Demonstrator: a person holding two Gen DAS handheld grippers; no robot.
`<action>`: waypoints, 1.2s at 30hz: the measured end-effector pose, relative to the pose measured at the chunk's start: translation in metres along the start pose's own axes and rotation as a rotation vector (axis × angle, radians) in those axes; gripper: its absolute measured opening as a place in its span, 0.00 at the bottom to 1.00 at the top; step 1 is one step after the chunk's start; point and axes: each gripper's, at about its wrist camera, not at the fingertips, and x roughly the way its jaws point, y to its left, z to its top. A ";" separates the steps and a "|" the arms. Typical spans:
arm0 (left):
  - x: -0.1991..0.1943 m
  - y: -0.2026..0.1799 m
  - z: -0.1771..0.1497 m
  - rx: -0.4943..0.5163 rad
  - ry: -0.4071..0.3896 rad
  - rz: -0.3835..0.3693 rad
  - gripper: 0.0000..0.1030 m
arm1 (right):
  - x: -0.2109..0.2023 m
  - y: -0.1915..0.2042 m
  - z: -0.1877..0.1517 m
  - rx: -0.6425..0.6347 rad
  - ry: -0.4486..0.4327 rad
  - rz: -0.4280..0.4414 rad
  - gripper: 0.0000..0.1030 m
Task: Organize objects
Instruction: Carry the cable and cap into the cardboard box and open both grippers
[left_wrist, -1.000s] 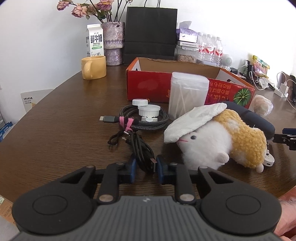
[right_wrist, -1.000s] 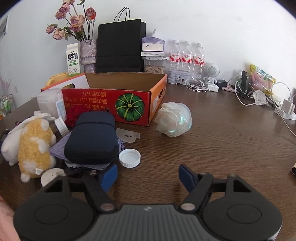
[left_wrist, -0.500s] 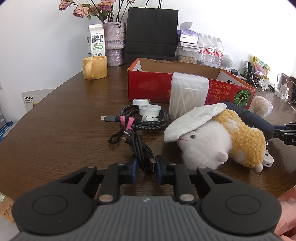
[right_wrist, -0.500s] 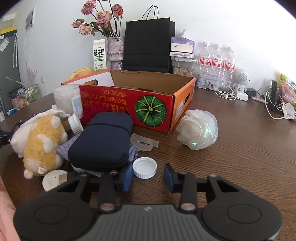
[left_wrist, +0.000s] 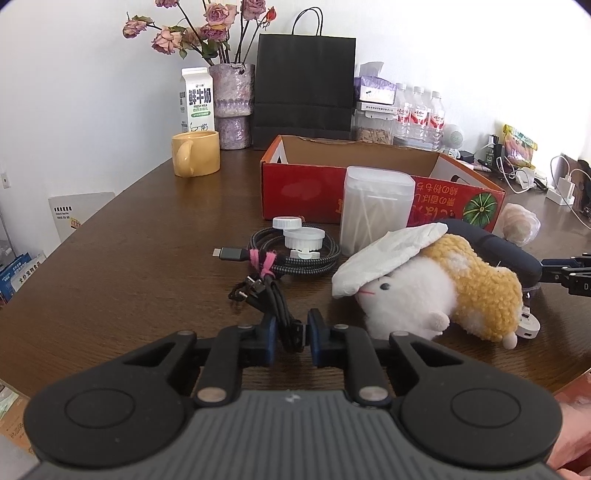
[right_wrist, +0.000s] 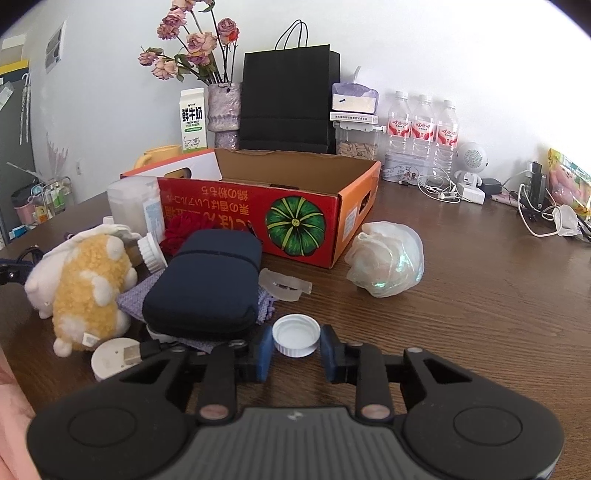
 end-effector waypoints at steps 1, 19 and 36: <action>-0.002 0.000 0.001 0.001 -0.005 -0.001 0.17 | -0.002 0.000 0.001 0.002 -0.004 -0.003 0.26; -0.016 -0.004 0.046 0.043 -0.176 -0.018 0.17 | -0.027 0.033 0.042 -0.052 -0.161 -0.002 0.26; 0.064 -0.035 0.139 0.082 -0.244 -0.135 0.17 | 0.042 0.064 0.123 -0.039 -0.208 0.008 0.26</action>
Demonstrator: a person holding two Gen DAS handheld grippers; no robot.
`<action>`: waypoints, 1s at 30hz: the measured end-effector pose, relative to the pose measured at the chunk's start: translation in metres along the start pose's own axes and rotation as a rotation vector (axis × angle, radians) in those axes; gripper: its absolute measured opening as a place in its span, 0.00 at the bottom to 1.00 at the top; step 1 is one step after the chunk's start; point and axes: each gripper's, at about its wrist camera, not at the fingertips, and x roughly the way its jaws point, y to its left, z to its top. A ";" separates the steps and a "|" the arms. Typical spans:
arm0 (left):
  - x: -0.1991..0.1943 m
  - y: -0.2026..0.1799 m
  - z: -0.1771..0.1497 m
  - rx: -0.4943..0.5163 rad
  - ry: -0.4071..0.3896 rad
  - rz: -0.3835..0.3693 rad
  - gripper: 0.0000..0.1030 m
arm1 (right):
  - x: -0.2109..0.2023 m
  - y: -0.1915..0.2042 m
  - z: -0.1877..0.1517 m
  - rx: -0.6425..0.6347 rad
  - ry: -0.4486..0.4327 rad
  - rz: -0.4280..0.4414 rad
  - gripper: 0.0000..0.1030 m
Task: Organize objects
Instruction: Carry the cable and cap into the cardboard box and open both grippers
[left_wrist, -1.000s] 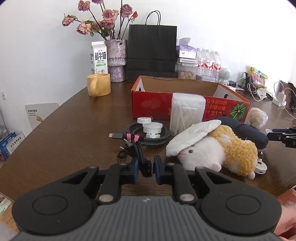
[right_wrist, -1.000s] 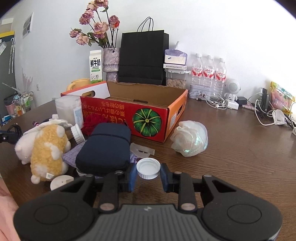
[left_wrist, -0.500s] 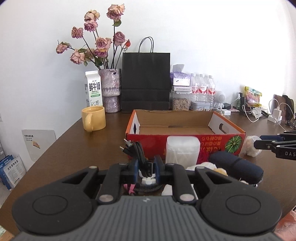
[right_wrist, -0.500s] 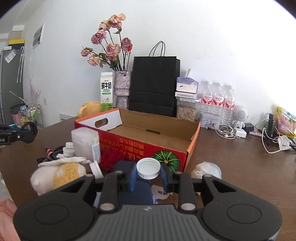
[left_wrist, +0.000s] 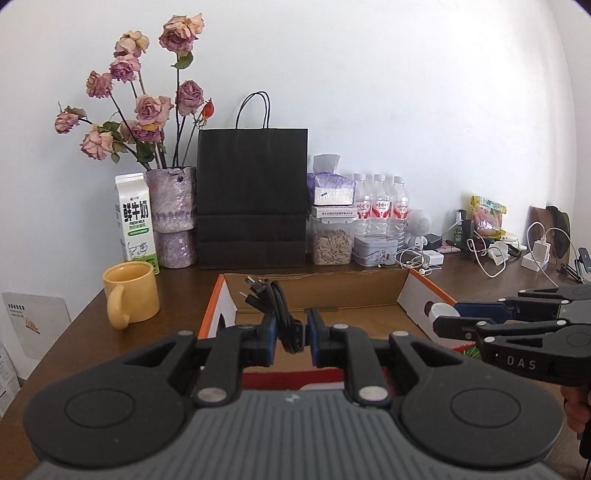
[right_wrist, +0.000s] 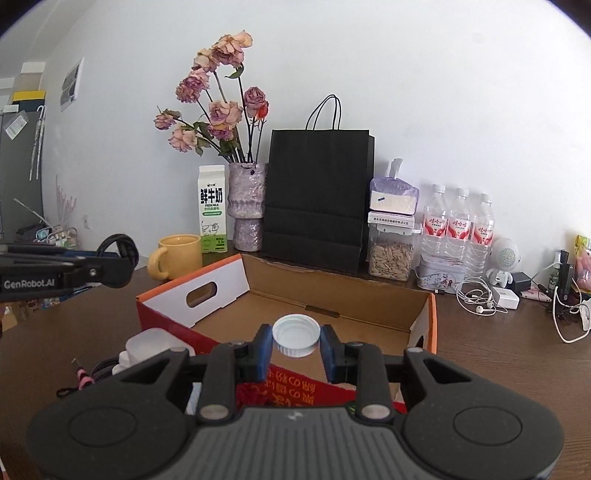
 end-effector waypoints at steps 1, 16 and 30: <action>0.009 -0.001 0.003 0.000 0.005 -0.008 0.17 | 0.008 0.000 0.002 0.003 0.006 -0.004 0.26; 0.109 -0.003 0.014 -0.057 0.139 -0.030 0.17 | 0.107 -0.016 0.017 0.055 0.153 -0.045 0.26; 0.099 -0.003 0.015 -0.059 0.091 0.047 1.00 | 0.110 -0.013 0.009 0.051 0.177 -0.064 1.00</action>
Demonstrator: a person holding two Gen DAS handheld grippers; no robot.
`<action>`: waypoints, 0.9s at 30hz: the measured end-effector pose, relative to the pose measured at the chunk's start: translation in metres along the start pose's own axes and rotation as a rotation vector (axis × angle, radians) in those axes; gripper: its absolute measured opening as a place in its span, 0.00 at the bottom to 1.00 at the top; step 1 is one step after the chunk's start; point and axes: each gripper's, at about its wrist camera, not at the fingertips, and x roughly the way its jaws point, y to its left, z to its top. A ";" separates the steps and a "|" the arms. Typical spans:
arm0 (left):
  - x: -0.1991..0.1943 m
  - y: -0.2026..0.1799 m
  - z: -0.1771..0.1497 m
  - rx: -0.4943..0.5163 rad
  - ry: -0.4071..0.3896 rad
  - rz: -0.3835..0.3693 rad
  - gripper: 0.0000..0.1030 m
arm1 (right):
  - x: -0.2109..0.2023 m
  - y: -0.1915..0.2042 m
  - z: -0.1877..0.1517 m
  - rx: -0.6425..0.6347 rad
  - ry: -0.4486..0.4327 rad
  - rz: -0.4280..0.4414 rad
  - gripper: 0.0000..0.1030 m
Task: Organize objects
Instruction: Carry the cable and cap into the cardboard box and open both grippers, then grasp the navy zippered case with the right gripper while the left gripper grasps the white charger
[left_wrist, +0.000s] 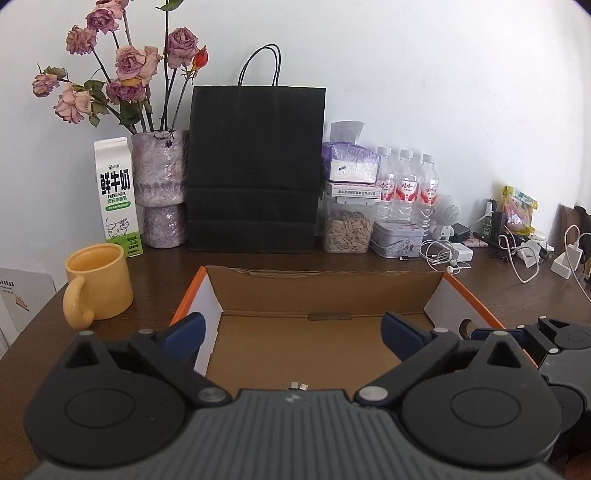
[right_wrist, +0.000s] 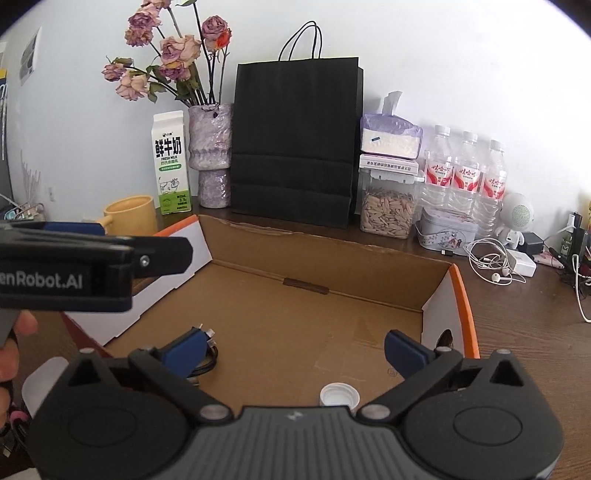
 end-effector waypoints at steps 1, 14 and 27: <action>-0.001 0.000 0.000 0.001 -0.002 0.003 1.00 | -0.001 0.000 0.000 0.002 0.000 -0.002 1.00; -0.022 -0.006 -0.002 0.017 -0.012 0.016 1.00 | -0.023 0.001 -0.002 0.012 -0.025 -0.011 1.00; -0.078 0.002 -0.012 0.003 -0.063 0.017 1.00 | -0.079 0.000 -0.023 0.034 -0.081 -0.006 1.00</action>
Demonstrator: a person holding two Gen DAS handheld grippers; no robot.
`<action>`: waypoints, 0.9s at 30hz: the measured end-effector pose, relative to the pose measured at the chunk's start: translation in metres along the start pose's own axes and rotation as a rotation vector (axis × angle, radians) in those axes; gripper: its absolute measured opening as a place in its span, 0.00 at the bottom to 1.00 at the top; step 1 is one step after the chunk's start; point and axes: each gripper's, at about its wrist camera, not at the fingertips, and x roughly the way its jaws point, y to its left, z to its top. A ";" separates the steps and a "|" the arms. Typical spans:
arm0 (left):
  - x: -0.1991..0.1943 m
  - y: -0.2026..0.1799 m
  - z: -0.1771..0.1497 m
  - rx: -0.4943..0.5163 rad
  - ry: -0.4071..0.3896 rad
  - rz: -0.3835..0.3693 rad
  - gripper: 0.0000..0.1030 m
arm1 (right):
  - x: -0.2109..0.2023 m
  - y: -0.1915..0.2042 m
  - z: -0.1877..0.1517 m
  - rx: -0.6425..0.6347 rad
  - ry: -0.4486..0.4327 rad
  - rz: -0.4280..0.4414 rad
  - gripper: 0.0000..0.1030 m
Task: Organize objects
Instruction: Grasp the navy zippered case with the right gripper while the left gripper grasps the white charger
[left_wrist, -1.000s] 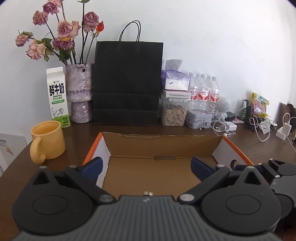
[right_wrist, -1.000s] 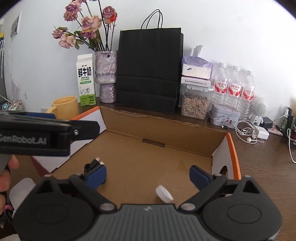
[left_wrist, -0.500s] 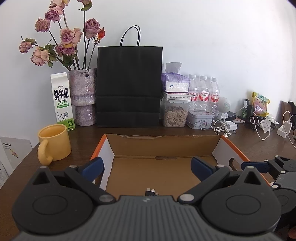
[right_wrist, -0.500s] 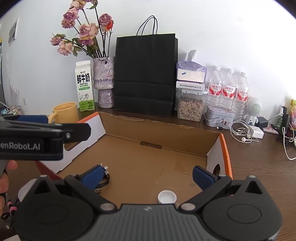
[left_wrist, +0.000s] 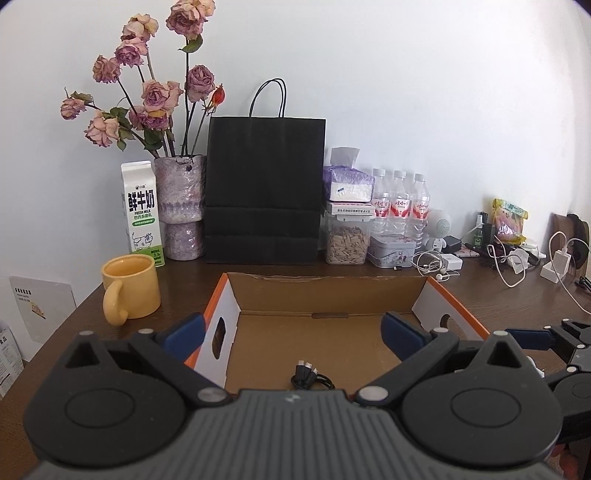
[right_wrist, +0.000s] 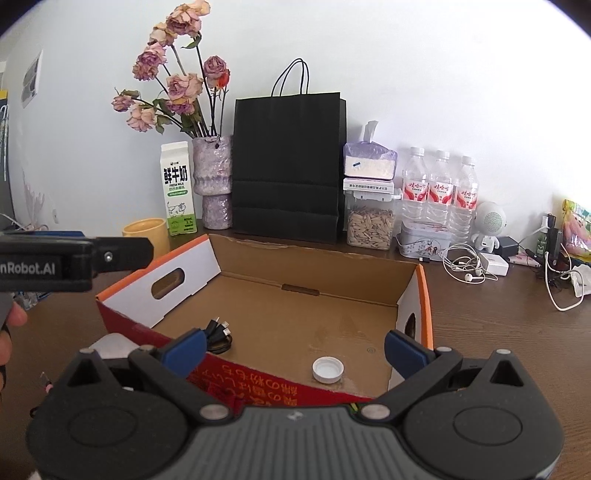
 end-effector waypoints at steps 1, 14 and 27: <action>-0.005 0.002 -0.002 0.000 -0.004 0.004 1.00 | -0.005 0.000 -0.002 0.004 -0.002 0.001 1.00; -0.058 0.037 -0.034 -0.029 0.014 0.070 1.00 | -0.056 -0.003 -0.045 0.025 0.009 -0.020 1.00; -0.087 0.069 -0.083 -0.045 0.145 0.121 1.00 | -0.080 0.002 -0.080 0.040 0.062 -0.011 1.00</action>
